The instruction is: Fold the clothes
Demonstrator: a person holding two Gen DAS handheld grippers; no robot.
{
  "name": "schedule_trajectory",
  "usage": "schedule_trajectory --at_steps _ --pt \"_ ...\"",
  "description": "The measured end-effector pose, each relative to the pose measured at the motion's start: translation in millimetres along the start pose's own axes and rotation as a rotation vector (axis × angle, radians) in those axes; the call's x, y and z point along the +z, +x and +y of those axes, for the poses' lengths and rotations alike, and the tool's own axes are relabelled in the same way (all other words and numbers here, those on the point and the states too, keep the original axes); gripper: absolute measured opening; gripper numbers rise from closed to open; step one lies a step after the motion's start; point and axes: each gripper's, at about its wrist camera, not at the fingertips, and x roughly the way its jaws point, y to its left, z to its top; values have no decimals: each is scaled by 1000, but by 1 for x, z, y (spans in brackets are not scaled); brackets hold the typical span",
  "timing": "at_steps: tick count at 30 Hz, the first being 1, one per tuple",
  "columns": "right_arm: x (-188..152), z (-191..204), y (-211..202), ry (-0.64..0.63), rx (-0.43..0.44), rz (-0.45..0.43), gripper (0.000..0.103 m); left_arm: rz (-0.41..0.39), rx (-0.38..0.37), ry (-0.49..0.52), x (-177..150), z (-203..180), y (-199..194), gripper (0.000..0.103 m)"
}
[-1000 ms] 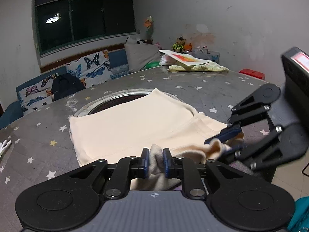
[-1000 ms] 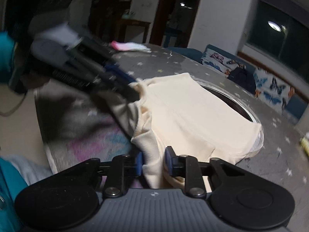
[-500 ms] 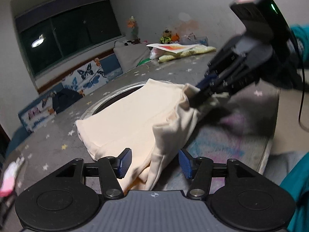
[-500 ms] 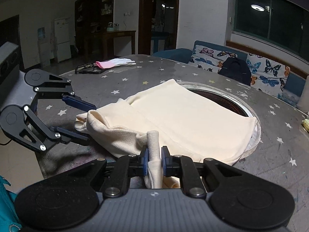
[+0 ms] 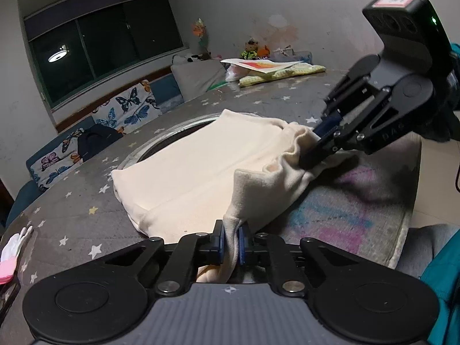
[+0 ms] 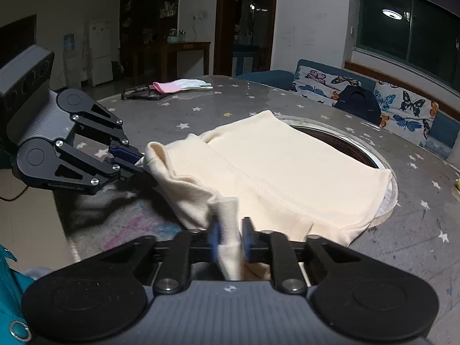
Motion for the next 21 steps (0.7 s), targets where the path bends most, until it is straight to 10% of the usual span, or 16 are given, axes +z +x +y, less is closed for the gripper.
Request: schedule_trajectory --at_steps 21 --pt "16 41 -96 -70 99 -48 6 8 -53 -24 30 -21 -86 9"
